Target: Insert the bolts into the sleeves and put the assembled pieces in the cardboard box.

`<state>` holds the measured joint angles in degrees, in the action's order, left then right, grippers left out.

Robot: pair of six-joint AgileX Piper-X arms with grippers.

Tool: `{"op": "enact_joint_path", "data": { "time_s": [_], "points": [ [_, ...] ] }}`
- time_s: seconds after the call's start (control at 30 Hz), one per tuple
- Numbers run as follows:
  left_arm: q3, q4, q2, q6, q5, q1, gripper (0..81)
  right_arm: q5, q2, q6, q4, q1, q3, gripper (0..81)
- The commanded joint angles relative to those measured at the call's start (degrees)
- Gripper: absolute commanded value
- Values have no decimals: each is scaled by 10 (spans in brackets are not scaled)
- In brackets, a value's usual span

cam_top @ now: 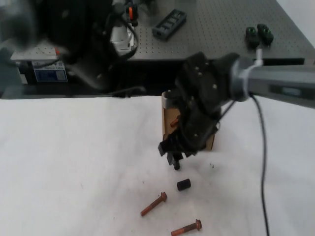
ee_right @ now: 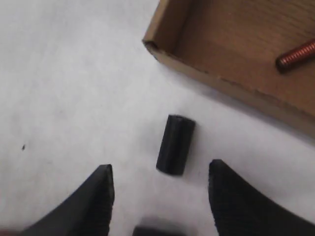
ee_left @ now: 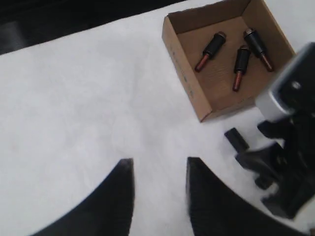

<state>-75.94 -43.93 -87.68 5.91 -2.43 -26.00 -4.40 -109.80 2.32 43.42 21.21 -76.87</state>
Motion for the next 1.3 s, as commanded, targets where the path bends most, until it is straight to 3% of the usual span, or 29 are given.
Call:
{"op": "enact_joint_path", "data": {
  "time_s": [0.0,0.3,0.37,0.57,0.77,0.97,1.27],
  "points": [
    [58,23,65,-8,9,2,261,13,-61,-11,20,3,-66,386],
    [95,10,97,-51,8,2,261,28,-110,-11,41,4,-87,373],
    [96,10,97,-51,8,2,261,28,-113,-11,45,7,-87,311],
    [96,8,97,-59,-9,2,261,25,-115,-13,47,10,-87,3],
    [96,13,57,-151,-119,-1,261,1,-64,-32,69,-8,-71,15],
    [83,21,-56,-192,-124,-18,267,-33,107,-23,57,-51,50,15],
    [4,-3,-206,-259,-97,-86,307,-43,351,-15,47,-122,249,15]
  ]
}}
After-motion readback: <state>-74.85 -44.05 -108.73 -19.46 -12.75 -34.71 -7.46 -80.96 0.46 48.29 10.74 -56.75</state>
